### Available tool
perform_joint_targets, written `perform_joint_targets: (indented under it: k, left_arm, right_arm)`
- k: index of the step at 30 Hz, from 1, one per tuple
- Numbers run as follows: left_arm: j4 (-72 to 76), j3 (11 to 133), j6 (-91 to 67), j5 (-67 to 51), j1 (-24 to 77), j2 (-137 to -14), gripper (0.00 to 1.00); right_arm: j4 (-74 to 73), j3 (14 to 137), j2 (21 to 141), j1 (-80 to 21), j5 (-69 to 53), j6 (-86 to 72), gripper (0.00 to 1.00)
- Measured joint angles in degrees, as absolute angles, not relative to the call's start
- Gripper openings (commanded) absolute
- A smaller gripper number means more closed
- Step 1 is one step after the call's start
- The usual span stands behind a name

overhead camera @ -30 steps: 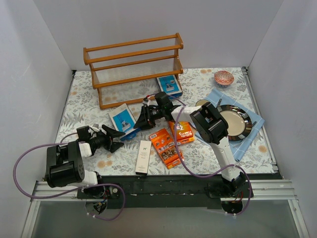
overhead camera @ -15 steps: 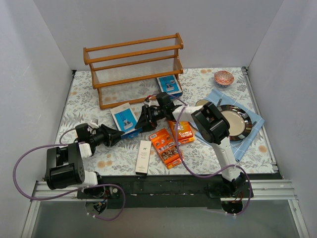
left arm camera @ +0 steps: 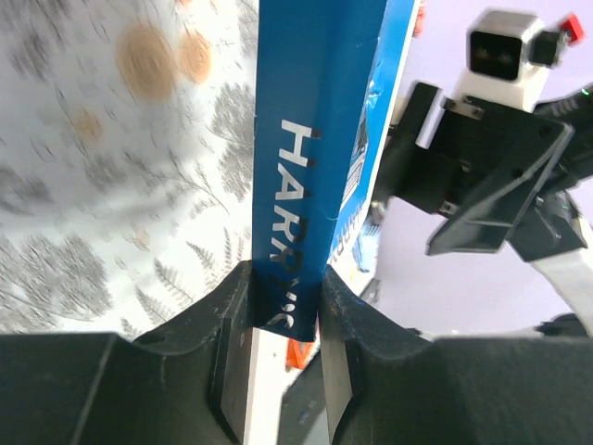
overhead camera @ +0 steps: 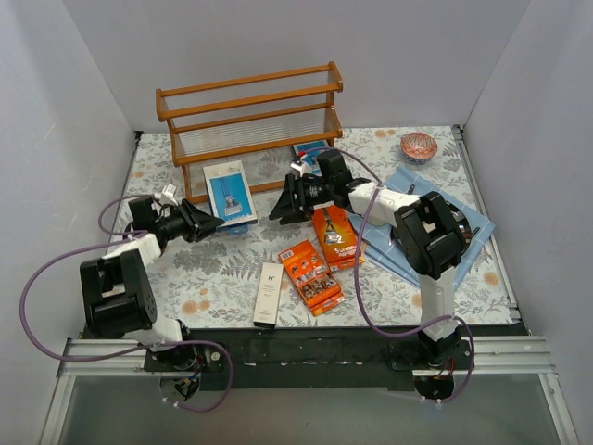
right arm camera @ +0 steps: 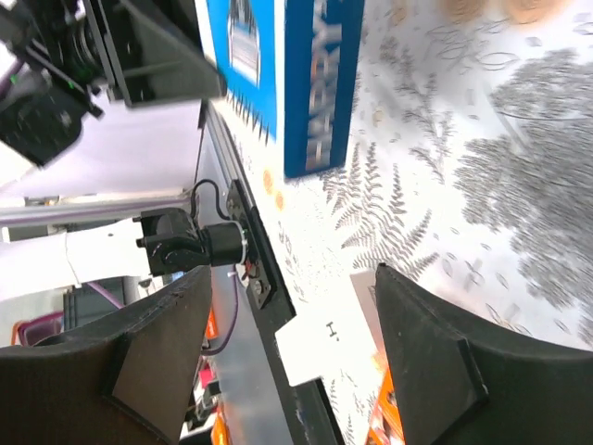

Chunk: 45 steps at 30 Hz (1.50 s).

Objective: Place and organize the shaving razors onto the shelf

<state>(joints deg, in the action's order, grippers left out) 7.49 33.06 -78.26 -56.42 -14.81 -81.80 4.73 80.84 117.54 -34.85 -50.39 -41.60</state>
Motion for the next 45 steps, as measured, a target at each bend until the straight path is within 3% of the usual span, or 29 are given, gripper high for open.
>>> perform_joint_targets:
  k: [7, 19, 26, 34, 45]
  left_arm:
    - [-6.4, 48.6, -66.2, -56.9, -16.8, -95.4, 0.14]
    - [-19.1, 63.4, -59.4, -56.7, -21.9, -110.3, 0.21]
    - [-22.6, 74.6, -60.2, -58.3, -22.2, -119.4, 0.35]
    - [-24.3, 75.9, -61.9, -56.3, -22.2, -120.8, 0.58]
    - [-24.4, 70.2, -63.1, -53.0, -24.2, -113.8, 0.61]
  right_arm:
    - [4.4, 76.5, 115.4, -32.4, -50.0, -40.9, 0.79]
    - [4.9, 75.5, 115.4, -29.8, -50.2, -41.8, 0.79]
    - [5.1, 75.5, 115.4, -28.9, -50.2, -41.8, 0.79]
    - [5.3, 75.4, 115.4, -28.9, -50.3, -41.8, 0.79]
    - [5.3, 75.4, 115.4, -28.9, -50.3, -41.3, 0.79]
